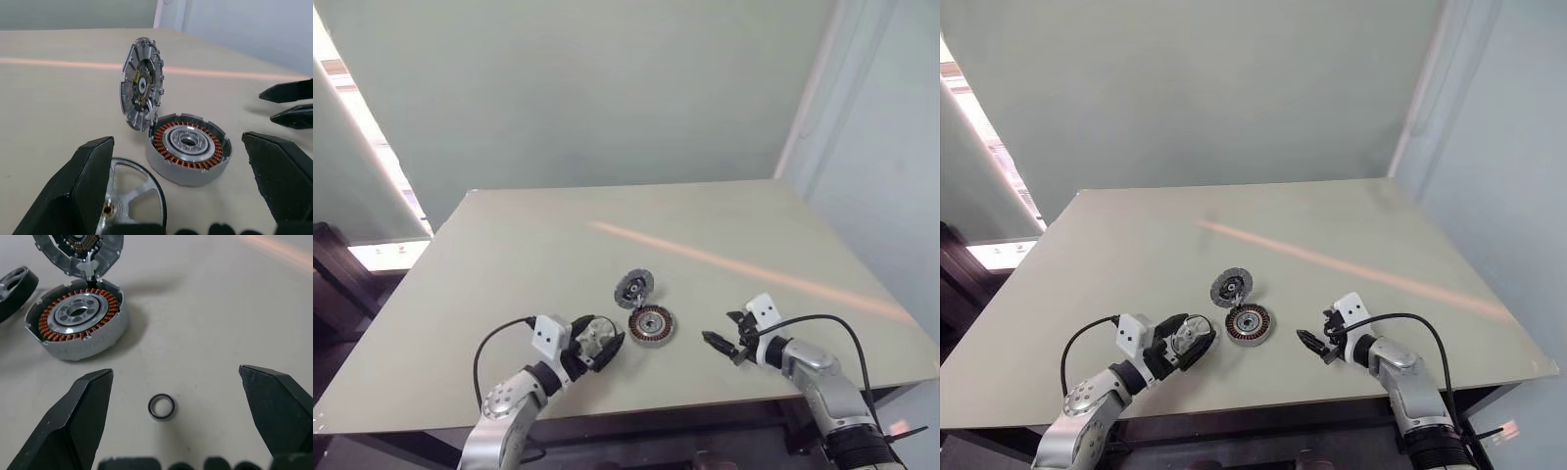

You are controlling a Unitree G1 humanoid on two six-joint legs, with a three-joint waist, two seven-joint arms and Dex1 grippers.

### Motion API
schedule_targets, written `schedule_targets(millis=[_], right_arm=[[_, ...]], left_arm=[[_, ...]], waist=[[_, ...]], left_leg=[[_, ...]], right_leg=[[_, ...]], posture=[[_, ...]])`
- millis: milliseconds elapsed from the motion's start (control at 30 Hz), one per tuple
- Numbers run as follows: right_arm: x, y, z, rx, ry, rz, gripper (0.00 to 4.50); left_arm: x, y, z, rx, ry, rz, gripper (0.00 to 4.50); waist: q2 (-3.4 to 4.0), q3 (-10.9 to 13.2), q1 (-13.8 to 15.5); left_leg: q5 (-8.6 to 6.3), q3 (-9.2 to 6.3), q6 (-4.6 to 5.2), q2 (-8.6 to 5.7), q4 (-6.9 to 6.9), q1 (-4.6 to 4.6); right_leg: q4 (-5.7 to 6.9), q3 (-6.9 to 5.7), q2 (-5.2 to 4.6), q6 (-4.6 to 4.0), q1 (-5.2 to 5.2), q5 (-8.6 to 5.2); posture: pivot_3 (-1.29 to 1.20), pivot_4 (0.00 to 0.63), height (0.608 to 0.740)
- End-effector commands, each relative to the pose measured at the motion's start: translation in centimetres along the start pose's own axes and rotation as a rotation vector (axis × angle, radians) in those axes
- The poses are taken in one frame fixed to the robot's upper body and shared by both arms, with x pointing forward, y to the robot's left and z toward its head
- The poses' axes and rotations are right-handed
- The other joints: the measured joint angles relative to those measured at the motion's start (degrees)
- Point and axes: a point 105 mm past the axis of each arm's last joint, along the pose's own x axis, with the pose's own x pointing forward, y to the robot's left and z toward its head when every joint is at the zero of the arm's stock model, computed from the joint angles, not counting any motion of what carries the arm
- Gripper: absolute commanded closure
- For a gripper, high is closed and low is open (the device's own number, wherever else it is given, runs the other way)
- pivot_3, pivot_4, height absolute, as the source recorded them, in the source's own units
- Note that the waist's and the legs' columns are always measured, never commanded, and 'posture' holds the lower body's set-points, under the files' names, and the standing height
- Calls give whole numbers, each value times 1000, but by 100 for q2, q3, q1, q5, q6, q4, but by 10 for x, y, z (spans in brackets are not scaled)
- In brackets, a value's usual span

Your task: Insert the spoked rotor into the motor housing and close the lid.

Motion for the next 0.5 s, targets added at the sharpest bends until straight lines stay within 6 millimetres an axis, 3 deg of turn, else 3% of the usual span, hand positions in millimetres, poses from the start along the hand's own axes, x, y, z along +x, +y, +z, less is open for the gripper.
schedule_targets(millis=[33, 500], right_arm=[[-5, -6, 27, -29, -100, -28, 0], [-10, 3, 18, -36, -36, -35, 0]], left_arm=[[-1, -3, 13, 15, -37, -28, 45], [-3, -15, 1, 27, 22, -142, 45]], waist=[[0, 0, 1], [2, 1, 0]], left_leg=[[0, 0, 0, 0, 0, 0], [0, 1, 0, 1, -1, 0]], right_leg=[[0, 0, 0, 0, 0, 0], [0, -1, -1, 0, -3, 0]], posture=[[0, 0, 740], [0, 0, 740]])
